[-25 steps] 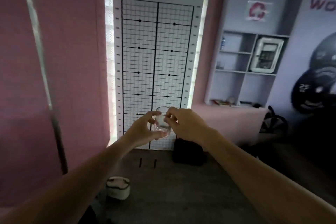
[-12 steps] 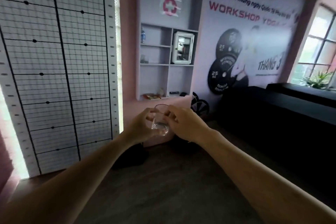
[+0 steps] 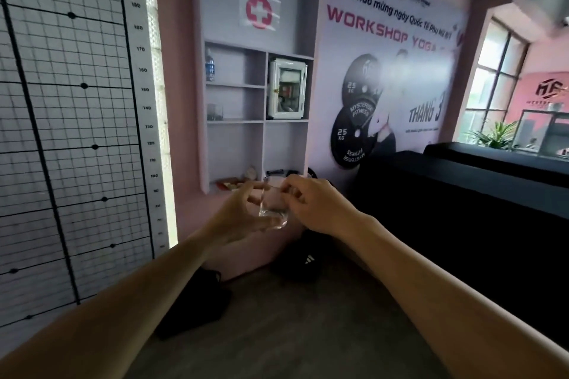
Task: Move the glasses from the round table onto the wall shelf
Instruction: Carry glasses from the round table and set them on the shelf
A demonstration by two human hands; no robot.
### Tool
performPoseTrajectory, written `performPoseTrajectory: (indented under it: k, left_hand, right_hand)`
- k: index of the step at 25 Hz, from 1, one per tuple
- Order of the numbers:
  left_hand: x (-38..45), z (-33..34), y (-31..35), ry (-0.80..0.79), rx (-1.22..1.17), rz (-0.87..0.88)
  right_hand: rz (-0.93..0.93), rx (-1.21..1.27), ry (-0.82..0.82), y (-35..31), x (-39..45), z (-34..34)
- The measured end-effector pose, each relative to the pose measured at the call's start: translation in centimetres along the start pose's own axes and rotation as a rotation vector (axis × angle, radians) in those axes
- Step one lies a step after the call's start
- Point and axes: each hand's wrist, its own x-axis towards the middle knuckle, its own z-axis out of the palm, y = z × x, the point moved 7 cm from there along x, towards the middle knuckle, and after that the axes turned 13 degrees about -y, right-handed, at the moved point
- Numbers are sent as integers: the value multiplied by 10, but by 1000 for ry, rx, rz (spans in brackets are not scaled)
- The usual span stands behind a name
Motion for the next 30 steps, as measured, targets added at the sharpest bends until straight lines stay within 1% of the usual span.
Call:
performPoseTrajectory:
  k: [3, 7, 10, 13, 21, 25, 28, 30]
  left_hand:
    - [46, -23, -30, -23, -4, -7]
    - [103, -37, -68, -35, -2, -27]
    - [154, -45, -101, -41, -12, -69]
    - [215, -50, -131, -37, 7, -75]
    - [386, -74, -203, 28, 0, -100]
    - [435, -88, -228, 37, 9, -113]
    - [469, -106, -253, 75, -3, -122]
    - [490, -119, -267, 92, 48, -119]
  right_hand:
    - [8, 38, 11, 22, 52, 8]
    - [15, 40, 13, 61, 115, 19]
    - [28, 43, -10, 101, 168, 29]
    - [13, 40, -3, 147, 224, 33]
    - [-25, 45, -46, 265, 377, 19]
    - [-84, 70, -65, 296, 433, 26]
    - [-102, 79, -79, 318, 478, 34]
    - [-117, 80, -68, 330, 509, 39]
